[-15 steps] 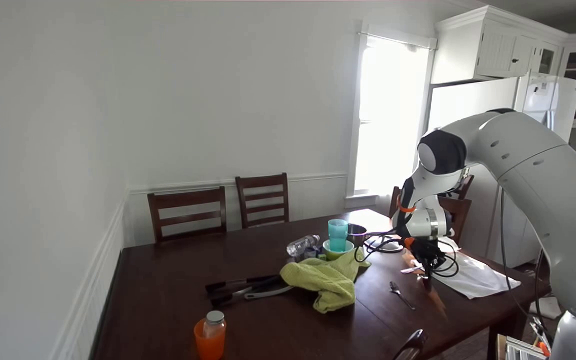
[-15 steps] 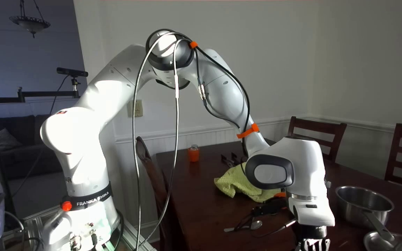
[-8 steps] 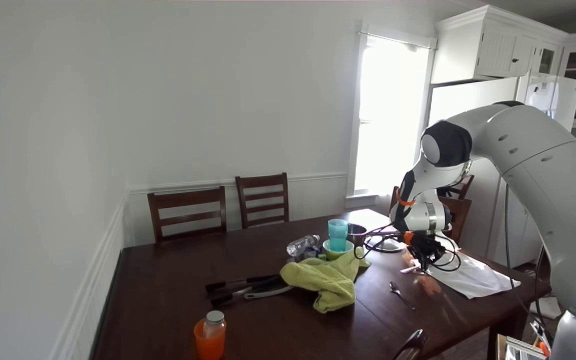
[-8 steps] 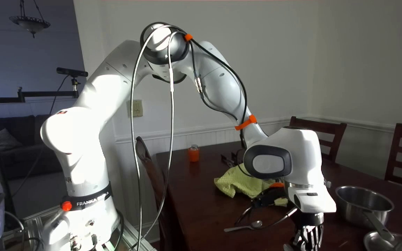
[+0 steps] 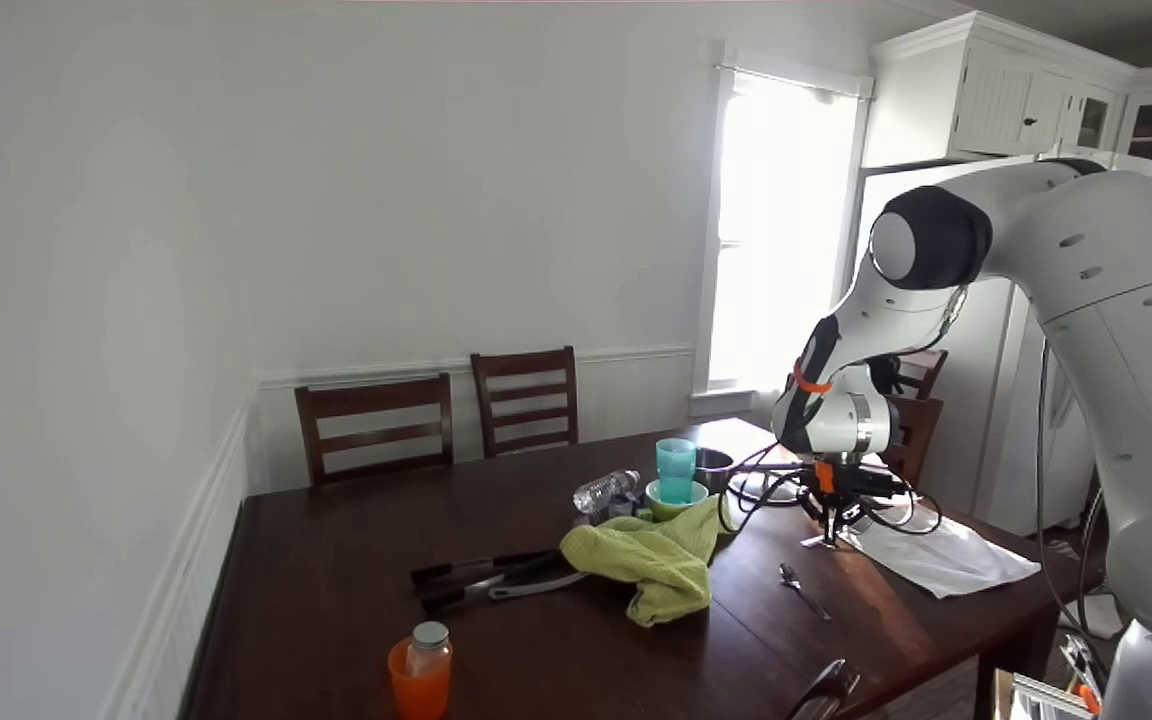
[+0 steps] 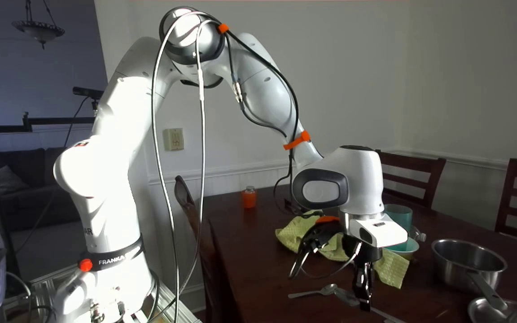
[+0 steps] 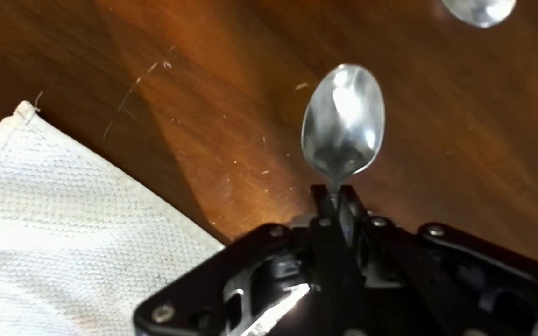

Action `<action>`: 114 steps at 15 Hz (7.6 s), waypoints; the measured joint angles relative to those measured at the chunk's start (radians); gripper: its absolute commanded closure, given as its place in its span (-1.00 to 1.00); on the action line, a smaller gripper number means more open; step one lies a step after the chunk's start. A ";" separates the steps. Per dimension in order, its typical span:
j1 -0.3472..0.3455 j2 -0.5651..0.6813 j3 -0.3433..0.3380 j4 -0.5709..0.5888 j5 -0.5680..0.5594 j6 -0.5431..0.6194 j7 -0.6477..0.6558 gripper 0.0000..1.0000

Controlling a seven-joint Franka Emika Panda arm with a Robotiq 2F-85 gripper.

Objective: Move the cutlery to the left

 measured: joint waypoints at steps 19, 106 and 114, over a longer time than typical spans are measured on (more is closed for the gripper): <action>-0.005 -0.035 0.076 -0.112 -0.024 0.096 -0.276 0.96; -0.073 0.219 0.001 0.244 0.020 0.002 0.258 -0.92; -0.081 0.310 -0.022 0.381 0.030 -0.100 0.323 0.37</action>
